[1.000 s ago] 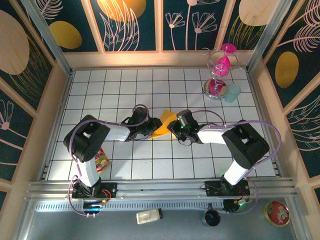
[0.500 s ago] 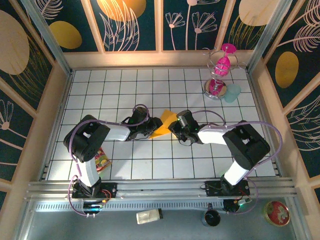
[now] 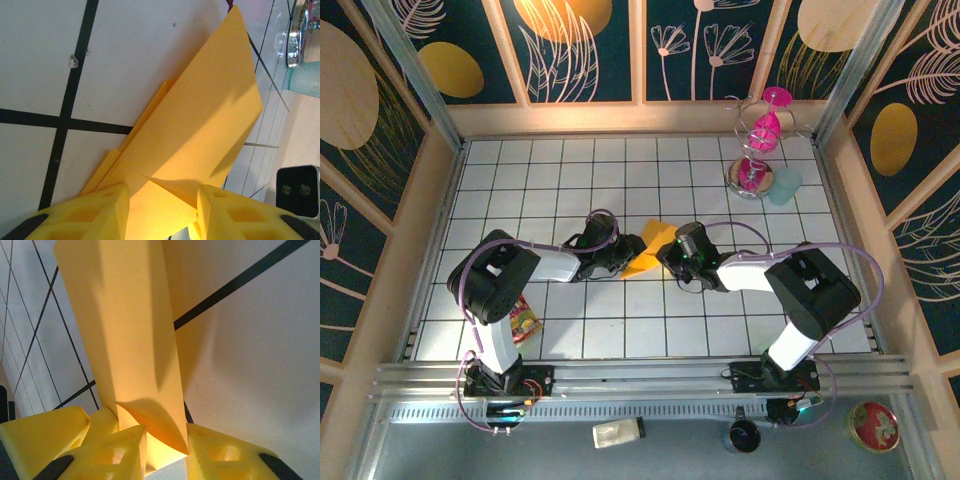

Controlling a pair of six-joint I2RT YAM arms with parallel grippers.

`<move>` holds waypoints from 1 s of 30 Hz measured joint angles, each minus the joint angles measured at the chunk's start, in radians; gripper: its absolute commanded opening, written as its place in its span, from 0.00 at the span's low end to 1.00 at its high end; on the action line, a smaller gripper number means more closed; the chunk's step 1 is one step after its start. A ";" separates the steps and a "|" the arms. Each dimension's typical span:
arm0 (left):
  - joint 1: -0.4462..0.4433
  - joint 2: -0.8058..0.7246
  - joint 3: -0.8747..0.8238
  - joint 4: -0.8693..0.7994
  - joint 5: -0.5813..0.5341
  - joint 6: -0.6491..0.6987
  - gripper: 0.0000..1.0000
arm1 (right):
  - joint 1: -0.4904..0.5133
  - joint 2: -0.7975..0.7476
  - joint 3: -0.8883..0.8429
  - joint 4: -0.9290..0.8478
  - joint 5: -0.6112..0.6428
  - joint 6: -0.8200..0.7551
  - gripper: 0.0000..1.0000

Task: Fold a paper plane with a square sheet of paper (pick it up from the middle)
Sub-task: Fold the wing for the fifth time at the center of the table.

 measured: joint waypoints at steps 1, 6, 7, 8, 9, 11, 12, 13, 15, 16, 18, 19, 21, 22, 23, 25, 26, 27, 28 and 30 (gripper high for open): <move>0.002 0.000 0.000 0.000 0.001 0.000 0.41 | 0.000 0.000 -0.001 0.004 -0.003 0.000 0.22; 0.006 0.000 -0.001 0.002 0.011 0.000 0.43 | 0.000 0.000 -0.007 0.040 -0.012 -0.003 0.17; 0.006 0.000 -0.002 0.003 0.013 0.000 0.43 | 0.000 0.000 -0.009 0.044 -0.014 -0.003 0.16; 0.009 0.000 -0.002 0.004 0.016 0.000 0.43 | 0.000 0.000 -0.011 0.050 -0.014 -0.003 0.15; 0.011 0.000 -0.002 0.005 0.017 0.000 0.44 | 0.000 0.000 -0.013 0.052 -0.014 -0.003 0.14; 0.012 -0.002 -0.002 0.004 0.017 0.000 0.44 | 0.000 0.000 -0.014 0.053 -0.014 -0.003 0.12; 0.013 -0.002 -0.002 0.004 0.017 0.000 0.45 | 0.000 -0.002 -0.014 0.053 -0.014 -0.003 0.10; 0.014 -0.002 -0.002 0.004 0.018 0.000 0.45 | 0.000 -0.004 -0.014 0.053 -0.014 -0.005 0.09; 0.018 -0.005 -0.002 0.002 0.022 0.001 0.46 | 0.000 -0.014 -0.014 0.053 -0.014 -0.010 0.06; 0.021 -0.007 -0.002 0.000 0.025 0.005 0.46 | 0.000 -0.019 -0.014 0.053 -0.014 -0.011 0.05; 0.030 -0.013 -0.002 -0.010 0.028 0.021 0.47 | 0.000 -0.031 -0.014 0.054 -0.014 -0.018 0.03; 0.036 -0.019 -0.002 -0.021 0.028 0.035 0.48 | 0.000 -0.039 -0.014 0.054 -0.013 -0.023 0.03; 0.045 -0.037 -0.002 -0.044 0.027 0.073 0.51 | -0.002 -0.053 -0.014 0.054 -0.013 -0.029 0.02; 0.049 -0.049 -0.001 -0.055 0.026 0.100 0.52 | -0.003 -0.061 -0.014 0.054 -0.014 -0.030 0.02; 0.052 -0.063 0.000 -0.067 0.023 0.132 0.53 | -0.005 -0.066 -0.014 0.054 -0.016 -0.030 0.02; 0.055 -0.094 0.002 -0.082 0.017 0.201 0.56 | -0.016 -0.074 -0.014 0.055 -0.028 -0.029 0.02; 0.055 -0.114 0.002 -0.089 0.014 0.241 0.56 | -0.026 -0.077 -0.014 0.055 -0.042 -0.029 0.02; 0.055 -0.132 0.002 -0.093 0.009 0.277 0.57 | -0.036 -0.077 -0.014 0.058 -0.053 -0.026 0.02; 0.055 -0.150 0.002 -0.098 0.002 0.314 0.58 | -0.048 -0.077 -0.014 0.059 -0.069 -0.024 0.02; 0.054 -0.180 0.002 -0.100 -0.014 0.386 0.61 | -0.071 -0.077 -0.014 0.060 -0.097 -0.018 0.02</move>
